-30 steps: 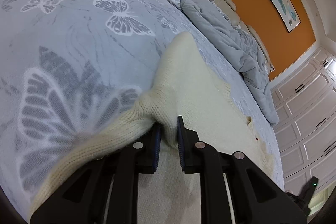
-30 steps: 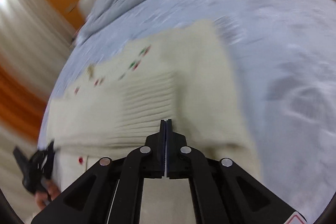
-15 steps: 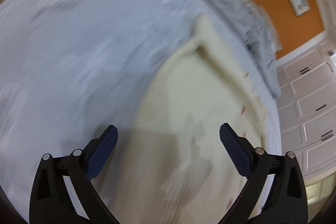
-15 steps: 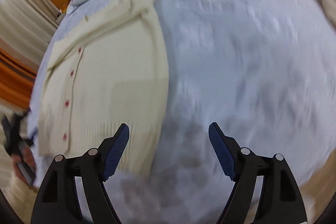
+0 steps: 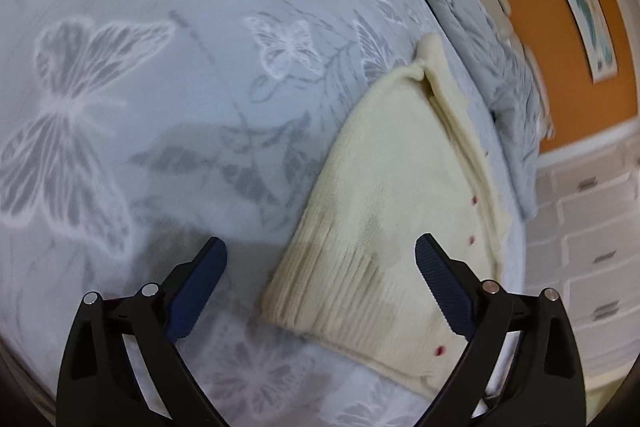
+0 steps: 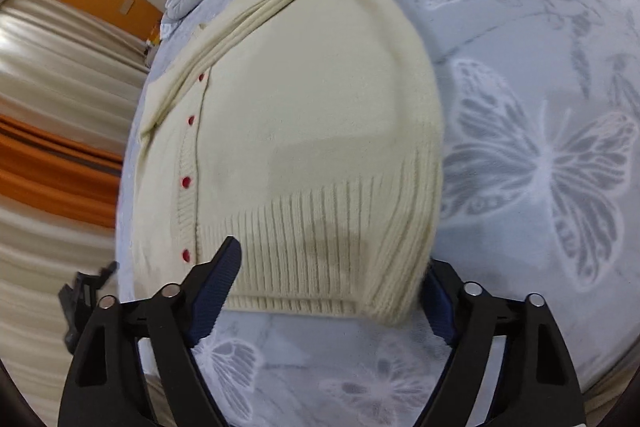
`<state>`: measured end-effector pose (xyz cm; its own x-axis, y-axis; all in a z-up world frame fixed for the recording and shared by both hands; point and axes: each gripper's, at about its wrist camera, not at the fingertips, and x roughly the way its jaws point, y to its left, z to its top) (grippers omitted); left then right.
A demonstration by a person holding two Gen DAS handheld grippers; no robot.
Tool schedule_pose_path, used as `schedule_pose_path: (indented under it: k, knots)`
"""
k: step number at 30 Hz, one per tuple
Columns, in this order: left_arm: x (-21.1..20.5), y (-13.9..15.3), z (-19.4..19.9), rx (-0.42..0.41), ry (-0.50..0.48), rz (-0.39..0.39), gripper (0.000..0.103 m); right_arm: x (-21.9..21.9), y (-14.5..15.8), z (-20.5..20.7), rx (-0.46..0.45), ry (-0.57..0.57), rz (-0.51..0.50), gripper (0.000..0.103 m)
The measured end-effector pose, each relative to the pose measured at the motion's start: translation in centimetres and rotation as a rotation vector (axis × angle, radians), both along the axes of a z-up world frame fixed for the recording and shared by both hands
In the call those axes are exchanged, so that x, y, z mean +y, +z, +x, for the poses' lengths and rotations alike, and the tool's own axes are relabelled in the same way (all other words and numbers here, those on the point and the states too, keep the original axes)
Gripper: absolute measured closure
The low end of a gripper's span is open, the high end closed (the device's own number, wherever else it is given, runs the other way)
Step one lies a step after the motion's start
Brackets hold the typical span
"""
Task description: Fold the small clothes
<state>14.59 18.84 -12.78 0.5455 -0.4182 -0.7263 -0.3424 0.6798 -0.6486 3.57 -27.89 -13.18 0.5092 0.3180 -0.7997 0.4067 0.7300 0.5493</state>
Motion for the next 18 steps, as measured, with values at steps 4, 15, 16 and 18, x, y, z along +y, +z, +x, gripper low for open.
schedule_pose_path:
  k: [4,15,16,18]
  knots:
    - [0.5,-0.7,-0.5,0.015,0.007,-0.081,0.011,0.3,0.1,0.3,-0.006,0.001,-0.019,0.039]
    - [-2.9,-1.1,1.9,0.136,-0.086,-0.188,0.097,-1.2,1.0,0.0,-0.031,-0.093,0.065,0.095]
    - [-2.8,-0.3,1.6,0.113,-0.087,-0.184,0.097,-1.2,1.7,-0.2,-0.047,-0.088,0.057,0.096]
    - [-2.7,1.9,0.7,0.058,-0.121,-0.143,0.097,-0.9,3.8,-0.9,-0.094,-0.076,0.032,0.096]
